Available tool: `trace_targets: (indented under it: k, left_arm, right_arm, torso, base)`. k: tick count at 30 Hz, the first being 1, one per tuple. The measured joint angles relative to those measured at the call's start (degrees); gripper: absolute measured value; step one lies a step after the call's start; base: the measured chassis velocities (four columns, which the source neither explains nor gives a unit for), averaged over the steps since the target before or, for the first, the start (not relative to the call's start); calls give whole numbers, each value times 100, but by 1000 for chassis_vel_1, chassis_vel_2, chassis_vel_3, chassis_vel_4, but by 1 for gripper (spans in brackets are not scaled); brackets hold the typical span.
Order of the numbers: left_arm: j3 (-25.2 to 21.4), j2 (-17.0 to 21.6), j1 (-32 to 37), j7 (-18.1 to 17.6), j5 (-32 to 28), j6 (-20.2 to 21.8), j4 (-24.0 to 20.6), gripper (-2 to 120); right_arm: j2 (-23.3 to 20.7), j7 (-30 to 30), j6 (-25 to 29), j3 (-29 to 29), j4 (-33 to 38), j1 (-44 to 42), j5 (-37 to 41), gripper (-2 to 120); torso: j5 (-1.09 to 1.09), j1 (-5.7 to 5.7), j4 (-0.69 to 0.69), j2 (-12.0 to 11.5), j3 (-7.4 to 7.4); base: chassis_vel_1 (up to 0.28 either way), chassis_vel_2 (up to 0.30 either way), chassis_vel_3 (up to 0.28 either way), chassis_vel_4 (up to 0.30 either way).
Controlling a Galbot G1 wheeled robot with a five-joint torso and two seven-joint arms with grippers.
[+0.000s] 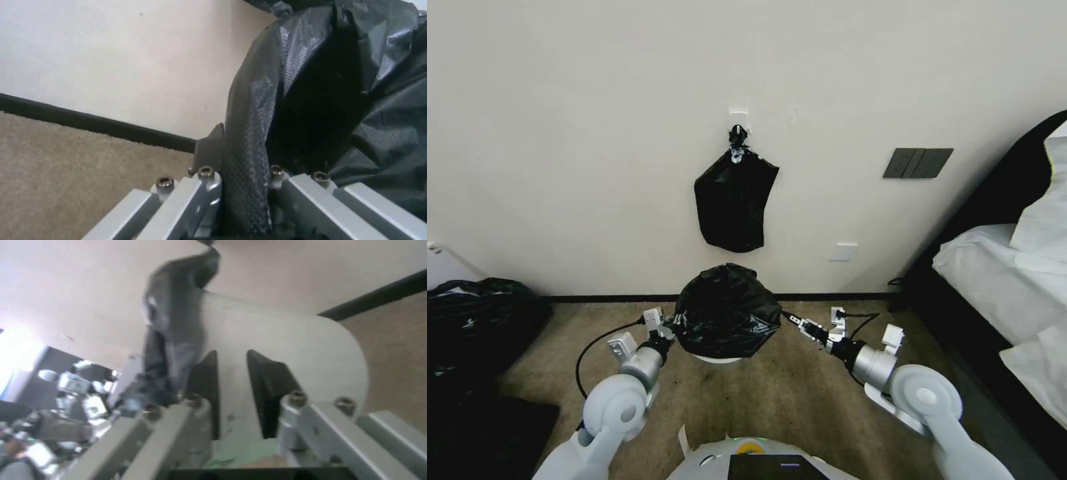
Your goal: Place a trash bag onto the trash bin.
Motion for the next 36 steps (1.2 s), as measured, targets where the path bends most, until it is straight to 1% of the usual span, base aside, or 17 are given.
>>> trace_targets:
  k: [3,5,6,8,10,11,13,14,16,18,20,25,26,31,32,35,36]
  left_arm:
    - [3,4,-30,-17,-14,0,13,3]
    - [7,4,-37,-19,-16,0,15,3]
    - [13,4,-47,-22,-16,0,17,3]
    - [21,9,-60,-26,-17,0,17,3]
    - [24,12,-65,-27,-18,0,17,3]
    - [27,13,-69,-28,-18,1,13,3]
    - [30,13,-75,-28,-19,2,0,3]
    - [30,13,-75,-28,-19,2,0,3]
    - [32,13,-72,-28,-21,4,-8,3]
    - [34,11,-66,-27,-21,5,-10,3]
    - [44,6,-52,-23,-21,8,-12,3]
    - [47,0,-41,-20,-21,11,-17,3]
    - [47,0,-41,-20,-21,11,-17,3]
    - [47,6,-45,-19,-20,15,-31,3]
    - [47,6,-45,-19,-20,15,-31,3]
    - [41,6,-46,-19,-20,16,-35,3]
    - [41,6,-46,-19,-20,16,-35,3]
  right_arm:
    - [38,42,-73,84,161,-71,224,37]
    - [42,48,-95,84,207,-94,232,40]
    - [46,56,-112,67,250,-118,232,47]
    - [50,67,-126,9,292,-142,180,55]
    - [50,69,-129,-30,295,-146,120,58]
    - [49,71,-130,-83,294,-150,49,66]
    - [49,70,-131,-159,283,-160,-63,73]
    - [49,70,-131,-159,283,-160,-63,73]
    - [59,64,-131,-239,276,-178,-176,83]
    - [67,58,-132,-276,276,-181,-222,85]
    - [85,37,-132,-336,277,-181,-286,76]
    - [110,2,-132,-394,289,-183,-355,60]
    - [110,2,-132,-394,289,-183,-355,60]
    - [140,-41,-131,-476,290,-196,-474,36]
    - [140,-41,-131,-476,290,-196,-474,36]
    - [131,-55,-130,-478,290,-203,-483,25]
    - [131,-55,-130,-478,290,-203,-483,25]
  torso:
    - [0,0,1,0,0]
    - [0,0,1,0,0]
    - [-1,0,1,0,0]
    - [0,0,1,0,0]
    - [0,0,1,0,0]
    - [0,0,1,0,0]
    - [0,0,1,0,0]
    - [0,0,1,0,0]
    - [0,0,0,0,0]
    - [0,0,1,0,0]
    - [0,0,1,0,0]
    - [0,0,1,0,0]
    - [0,0,1,0,0]
    - [0,0,1,0,0]
    - [0,0,1,0,0]
    - [0,0,1,0,0]
    - [0,0,1,0,0]
  base:
    - [0,0,0,0]
    - [0,0,0,0]
    - [0,0,0,0]
    - [0,0,0,0]
    - [0,0,0,0]
    - [0,0,0,0]
    - [0,0,0,0]
    - [0,0,0,0]
    - [0,0,0,0]
    - [0,0,0,0]
    - [0,0,0,0]
    - [0,0,0,0]
    - [0,0,0,0]
    - [0,0,0,0]
    - [0,0,0,0]
    - [0,0,0,0]
    - [0,0,0,0]
